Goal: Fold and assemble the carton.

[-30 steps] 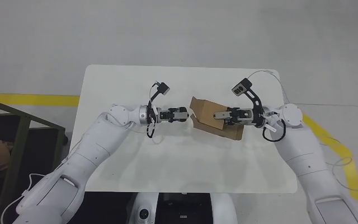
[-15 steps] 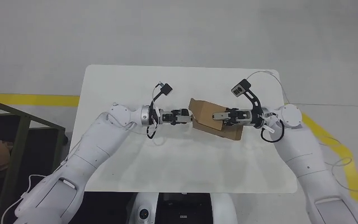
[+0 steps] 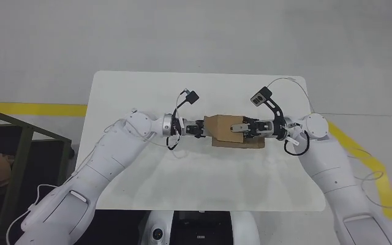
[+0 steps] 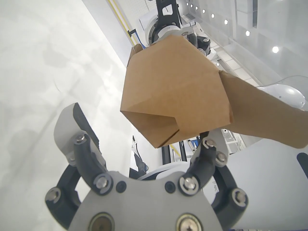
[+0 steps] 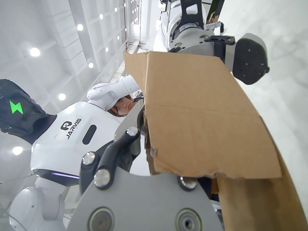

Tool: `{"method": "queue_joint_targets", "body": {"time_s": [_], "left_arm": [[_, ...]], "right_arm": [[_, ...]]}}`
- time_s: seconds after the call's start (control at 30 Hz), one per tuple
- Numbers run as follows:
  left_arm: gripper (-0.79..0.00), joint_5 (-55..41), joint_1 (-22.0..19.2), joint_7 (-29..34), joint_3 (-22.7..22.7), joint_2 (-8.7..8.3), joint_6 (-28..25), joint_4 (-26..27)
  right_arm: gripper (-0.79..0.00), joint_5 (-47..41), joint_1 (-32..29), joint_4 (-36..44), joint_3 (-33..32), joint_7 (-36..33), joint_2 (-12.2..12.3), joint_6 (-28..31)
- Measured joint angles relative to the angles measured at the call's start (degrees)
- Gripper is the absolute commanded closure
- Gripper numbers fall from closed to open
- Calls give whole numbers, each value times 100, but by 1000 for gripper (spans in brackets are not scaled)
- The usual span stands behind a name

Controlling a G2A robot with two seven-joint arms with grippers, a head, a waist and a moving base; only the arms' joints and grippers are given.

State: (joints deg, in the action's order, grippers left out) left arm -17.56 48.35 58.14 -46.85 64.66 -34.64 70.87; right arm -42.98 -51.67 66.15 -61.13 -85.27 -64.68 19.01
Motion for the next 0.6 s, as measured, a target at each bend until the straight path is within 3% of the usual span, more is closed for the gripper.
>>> {"method": "queue_joint_targets", "body": {"time_s": [0.37, 0.6], "left_arm": [[-785, -204, 202, -60, -284, -50, -70, -50], [-785, -685, 449, 350, -647, -169, -6, 74]], "right_arm": [[0, 30, 7, -139, -94, 59, 6, 59], [0, 342, 10, -262, -188, 270, 40, 44]]}}
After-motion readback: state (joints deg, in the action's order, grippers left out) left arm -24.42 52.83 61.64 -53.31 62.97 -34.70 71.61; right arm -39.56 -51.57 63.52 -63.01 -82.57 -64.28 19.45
